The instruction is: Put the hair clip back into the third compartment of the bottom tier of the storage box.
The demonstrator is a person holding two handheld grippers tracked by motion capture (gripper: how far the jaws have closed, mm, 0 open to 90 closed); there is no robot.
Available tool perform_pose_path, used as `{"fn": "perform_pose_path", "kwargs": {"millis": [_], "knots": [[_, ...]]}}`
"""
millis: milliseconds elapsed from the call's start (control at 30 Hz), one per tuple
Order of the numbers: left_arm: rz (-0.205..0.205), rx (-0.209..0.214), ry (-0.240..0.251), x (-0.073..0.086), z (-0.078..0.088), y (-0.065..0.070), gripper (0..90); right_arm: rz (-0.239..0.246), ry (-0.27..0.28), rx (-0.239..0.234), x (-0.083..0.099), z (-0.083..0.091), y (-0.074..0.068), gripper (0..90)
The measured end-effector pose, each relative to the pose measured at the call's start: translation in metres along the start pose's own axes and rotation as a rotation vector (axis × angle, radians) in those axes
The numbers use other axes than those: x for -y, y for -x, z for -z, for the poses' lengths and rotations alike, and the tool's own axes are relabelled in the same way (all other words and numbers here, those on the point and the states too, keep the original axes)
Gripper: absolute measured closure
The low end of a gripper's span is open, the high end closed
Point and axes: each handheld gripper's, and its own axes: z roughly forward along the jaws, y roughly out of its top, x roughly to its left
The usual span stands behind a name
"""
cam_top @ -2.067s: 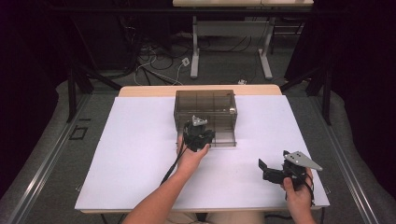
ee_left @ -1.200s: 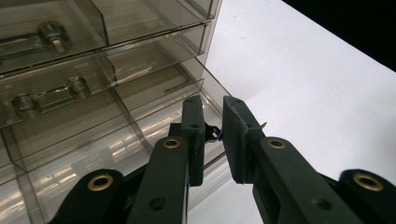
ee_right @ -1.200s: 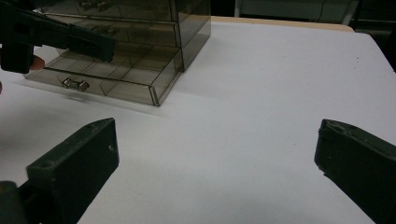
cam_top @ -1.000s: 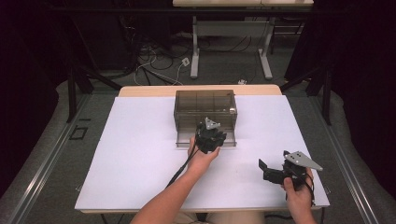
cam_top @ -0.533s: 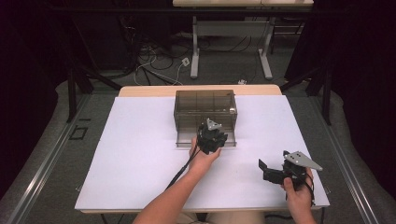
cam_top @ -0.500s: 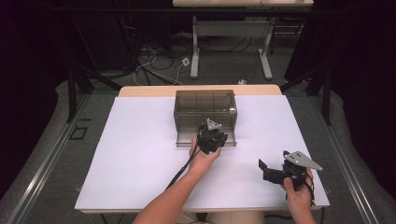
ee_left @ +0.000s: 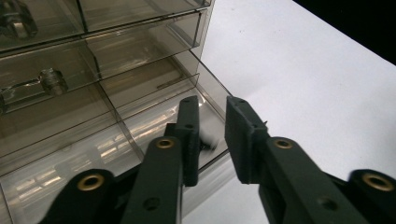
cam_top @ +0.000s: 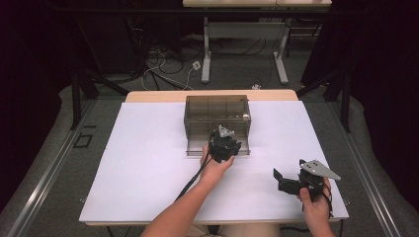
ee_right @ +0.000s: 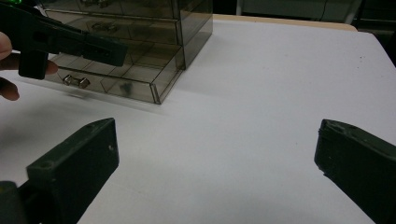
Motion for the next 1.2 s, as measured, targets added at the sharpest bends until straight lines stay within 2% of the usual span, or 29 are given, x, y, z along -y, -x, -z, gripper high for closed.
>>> {"fn": "perform_pose_path", "kwargs": {"millis": [100,133,200,267,333,567,633,833,1033,1200], "knots": [[0.013,-0.011,0.009,0.0,0.001,-0.001,68.8,0.005,-0.008,0.003,0.0,0.001,0.0,0.0],[0.023,0.004,0.001,-0.001,0.001,-0.001,67.6,0.001,-0.007,0.001,0.0,0.001,0.0,0.0],[0.026,-0.001,0.005,-0.001,0.003,-0.002,64.6,0.003,-0.008,0.001,0.0,0.001,0.0,0.0],[0.018,-0.019,0.013,-0.002,0.003,-0.003,61.3,0.006,-0.012,0.001,-0.001,0.001,0.0,0.0],[0.021,-0.013,-0.003,-0.002,0.005,-0.004,58.4,0.003,-0.013,0.003,0.0,0.001,0.0,0.0],[0.007,-0.02,0.013,-0.004,0.01,-0.004,51.0,0.003,-0.008,0.004,0.0,0.0,0.0,0.0],[-0.014,-0.025,0.027,-0.005,0.012,-0.005,49.6,0.008,-0.015,0.008,0.0,0.001,0.0,0.0],[-0.009,-0.024,0.037,-0.007,0.018,-0.005,43.1,0.005,-0.003,0.005,0.0,0.001,0.001,0.0],[-0.007,-0.004,0.039,-0.009,0.027,-0.005,38.7,-0.003,-0.008,0.011,0.0,0.002,0.001,0.0],[-0.044,0.001,0.032,-0.011,0.038,-0.003,37.4,0.0,-0.007,0.011,0.0,0.003,0.002,0.0]]}}
